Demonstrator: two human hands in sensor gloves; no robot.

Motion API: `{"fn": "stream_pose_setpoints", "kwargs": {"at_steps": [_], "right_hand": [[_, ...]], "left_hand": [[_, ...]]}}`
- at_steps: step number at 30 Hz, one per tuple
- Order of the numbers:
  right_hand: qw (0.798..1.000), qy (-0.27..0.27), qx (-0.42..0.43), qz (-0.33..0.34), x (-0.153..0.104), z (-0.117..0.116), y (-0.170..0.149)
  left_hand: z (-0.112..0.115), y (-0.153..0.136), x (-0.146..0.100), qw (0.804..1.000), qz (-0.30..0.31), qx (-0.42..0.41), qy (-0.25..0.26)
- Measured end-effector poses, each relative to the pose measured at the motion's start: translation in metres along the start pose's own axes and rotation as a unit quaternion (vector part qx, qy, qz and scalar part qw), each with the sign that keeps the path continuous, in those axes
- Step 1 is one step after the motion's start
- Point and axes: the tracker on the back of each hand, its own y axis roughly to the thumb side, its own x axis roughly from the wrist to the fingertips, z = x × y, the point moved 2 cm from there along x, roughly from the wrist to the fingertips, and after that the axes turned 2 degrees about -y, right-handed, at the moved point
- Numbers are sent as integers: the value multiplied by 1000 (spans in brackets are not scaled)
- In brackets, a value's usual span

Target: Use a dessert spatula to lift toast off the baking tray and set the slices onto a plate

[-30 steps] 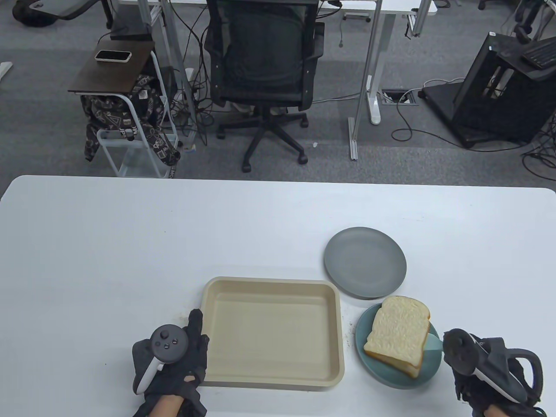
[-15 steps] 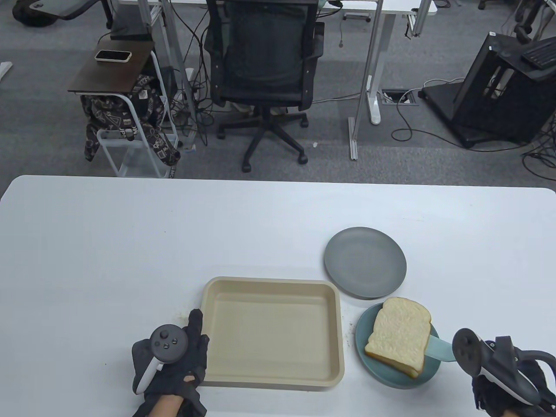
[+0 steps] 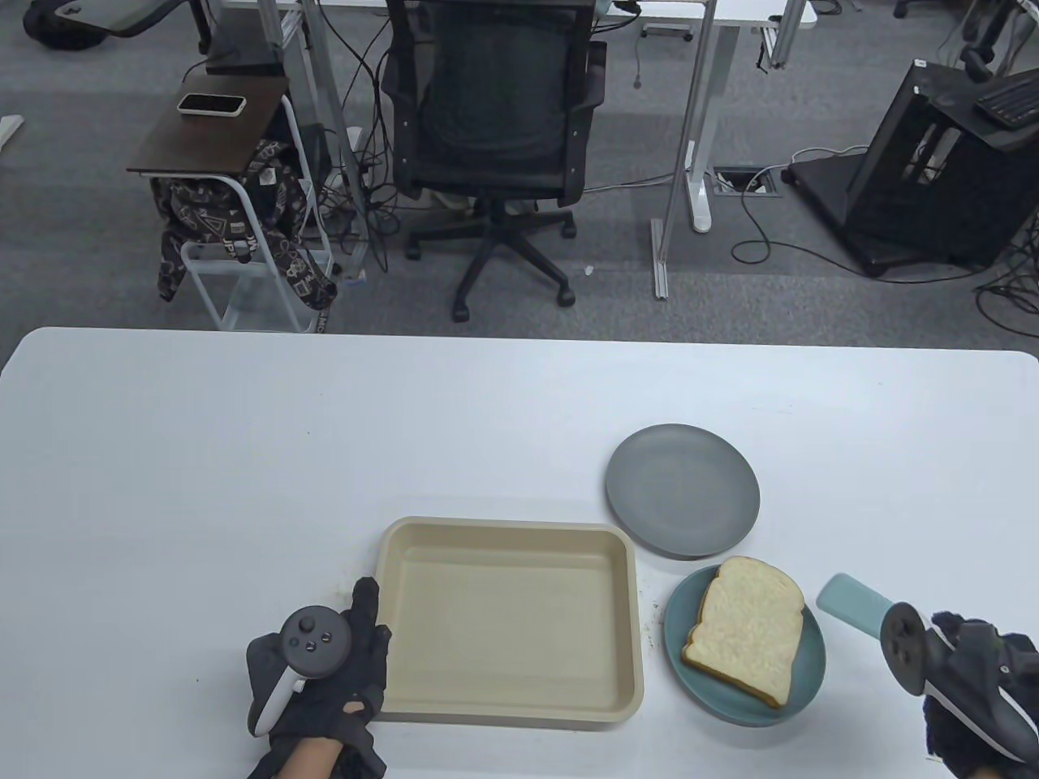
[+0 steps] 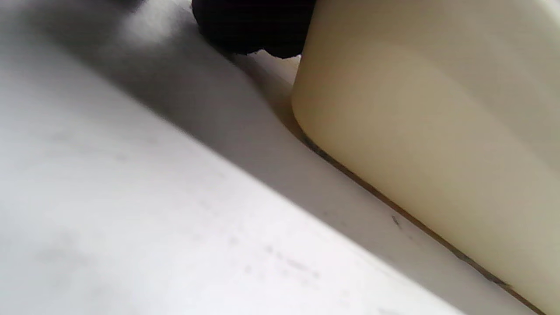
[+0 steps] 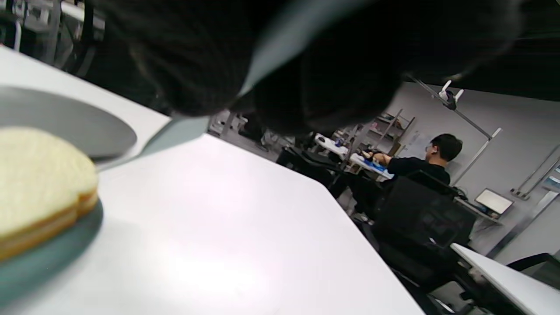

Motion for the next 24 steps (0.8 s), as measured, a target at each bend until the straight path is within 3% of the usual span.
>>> {"fn": "stream_pose_setpoints", "kwargs": {"at_steps": [4,9,15,24], "right_hand": [[996,-1,89,33,31,0,28],[988,-38,117,90,80,-15,77],[974,29,211,80,131,-56,108],[953,100,282,55,176,-96,120]], "left_hand": [[0,0,0,1000,1,1,0],[0,0,1,1000,1,2,1],[-1,0,1,1000,2,2,1],[-1,0,1,1000,4,1,0]]}}
